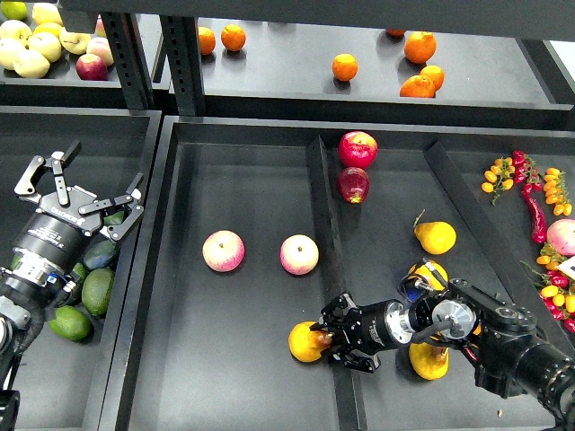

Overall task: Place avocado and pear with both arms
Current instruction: 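Carry the pear into the pear bin and open the right gripper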

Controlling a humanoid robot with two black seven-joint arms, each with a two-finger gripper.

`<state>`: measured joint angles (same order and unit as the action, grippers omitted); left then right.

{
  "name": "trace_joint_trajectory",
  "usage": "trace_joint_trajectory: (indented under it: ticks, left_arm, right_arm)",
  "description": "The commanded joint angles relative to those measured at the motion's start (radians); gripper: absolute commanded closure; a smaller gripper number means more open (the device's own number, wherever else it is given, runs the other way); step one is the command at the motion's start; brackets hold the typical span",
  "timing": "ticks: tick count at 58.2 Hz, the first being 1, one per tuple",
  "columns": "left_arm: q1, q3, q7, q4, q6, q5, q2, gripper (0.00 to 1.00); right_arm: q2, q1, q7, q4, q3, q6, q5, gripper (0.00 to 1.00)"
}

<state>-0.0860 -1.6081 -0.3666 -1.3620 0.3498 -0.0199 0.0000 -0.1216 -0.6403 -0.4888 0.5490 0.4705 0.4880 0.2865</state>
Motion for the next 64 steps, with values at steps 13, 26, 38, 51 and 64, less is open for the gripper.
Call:
trace_joint_trajectory:
  ticks: [13, 26, 38, 51, 64]
  left_arm:
    - [0.000, 0.004, 0.000, 0.004, 0.000, 0.000, 0.000, 0.00]
    - [0.000, 0.004, 0.000, 0.004, 0.000, 0.000, 0.000, 0.00]
    - [-0.001, 0.004, 0.000, 0.004, 0.000, 0.000, 0.000, 0.00]
    - [0.000, 0.005, 0.000, 0.004, 0.000, 0.000, 0.000, 0.00]
    - [0.000, 0.004, 0.000, 0.003, 0.008, 0.000, 0.000, 0.00]
  right_arm:
    - [-0.072, -0.067, 0.000, 0.037, -0.013, 0.001, -0.125, 0.86]
    - [-0.156, -0.091, 0.000, 0.088, -0.036, 0.001, -0.182, 0.86]
    - [-0.331, -0.160, 0.000, 0.166, -0.180, 0.001, -0.311, 0.86]
    - [-0.414, -0.147, 0.000, 0.186, -0.237, 0.001, -0.334, 0.86]
    - [-0.402, -0.136, 0.000, 0.163, -0.285, 0.001, -0.326, 0.85]
